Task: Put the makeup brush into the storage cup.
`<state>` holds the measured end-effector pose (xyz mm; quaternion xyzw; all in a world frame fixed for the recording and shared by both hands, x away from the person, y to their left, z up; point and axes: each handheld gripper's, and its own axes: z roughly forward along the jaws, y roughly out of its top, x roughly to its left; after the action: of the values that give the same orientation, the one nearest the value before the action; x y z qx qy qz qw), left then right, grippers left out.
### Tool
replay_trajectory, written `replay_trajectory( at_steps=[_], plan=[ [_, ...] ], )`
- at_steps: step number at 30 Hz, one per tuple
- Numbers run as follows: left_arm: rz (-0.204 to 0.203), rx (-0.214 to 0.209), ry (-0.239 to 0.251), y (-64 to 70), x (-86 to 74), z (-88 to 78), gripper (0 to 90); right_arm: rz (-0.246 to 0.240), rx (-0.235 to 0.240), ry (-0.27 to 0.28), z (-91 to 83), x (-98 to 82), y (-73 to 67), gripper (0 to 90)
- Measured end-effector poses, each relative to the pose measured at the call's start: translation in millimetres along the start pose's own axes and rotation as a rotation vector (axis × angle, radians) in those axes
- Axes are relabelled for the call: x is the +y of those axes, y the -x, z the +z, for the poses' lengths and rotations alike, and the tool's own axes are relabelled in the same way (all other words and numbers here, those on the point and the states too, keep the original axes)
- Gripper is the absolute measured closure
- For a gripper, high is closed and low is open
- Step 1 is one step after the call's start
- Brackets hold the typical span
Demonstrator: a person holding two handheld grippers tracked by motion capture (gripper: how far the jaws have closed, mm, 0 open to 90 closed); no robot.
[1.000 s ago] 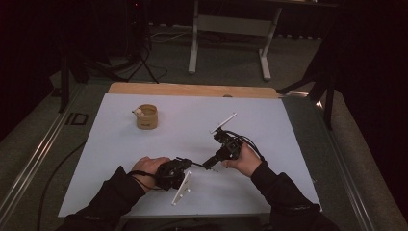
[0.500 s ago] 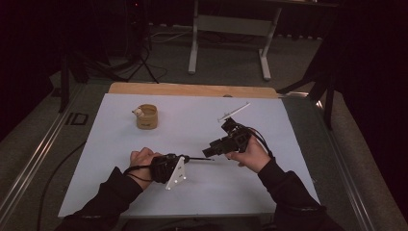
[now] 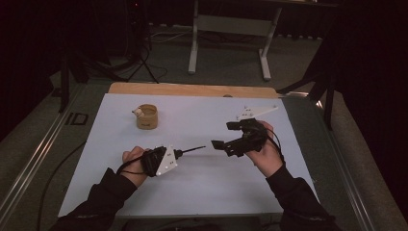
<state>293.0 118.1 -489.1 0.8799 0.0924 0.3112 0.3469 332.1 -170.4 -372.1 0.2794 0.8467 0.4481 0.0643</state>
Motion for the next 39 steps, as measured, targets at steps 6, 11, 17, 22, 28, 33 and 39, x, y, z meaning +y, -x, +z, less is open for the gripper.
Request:
replay_trajectory(
  at_steps=[6,11,17,22,28,33,39],
  plan=[
    [-0.093,0.002,0.026,-11.4,-2.3,-6.0,87.3,-0.057,-0.021,0.067,-12.5,-3.7,-3.0,10.2],
    [-0.193,0.009,0.072,-23.7,-1.5,-12.2,87.3,-0.081,-0.064,0.085,-16.6,-12.4,-2.9,10.9],
    [-0.304,0.02,0.133,-39.3,-1.6,-19.7,87.3,-0.065,-0.041,0.085,-13.9,-25.0,1.7,16.1],
    [-0.393,0.043,0.167,-55.8,-2.0,-25.4,87.3,-0.033,-0.033,0.13,-13.7,-38.3,6.6,21.0],
    [-0.476,0.092,0.206,-73.1,-3.5,-29.3,87.3,-0.043,-0.066,0.279,-19.4,-57.2,8.8,19.5],
    [-0.526,0.121,0.229,-87.1,-5.1,-31.0,87.3,-0.118,-0.132,0.305,-16.8,-71.2,6.7,13.4],
    [-0.576,0.163,0.247,-103.1,-8.3,-31.8,87.2,-0.079,-0.141,0.361,-15.1,-82.8,12.9,11.9]
  ],
)
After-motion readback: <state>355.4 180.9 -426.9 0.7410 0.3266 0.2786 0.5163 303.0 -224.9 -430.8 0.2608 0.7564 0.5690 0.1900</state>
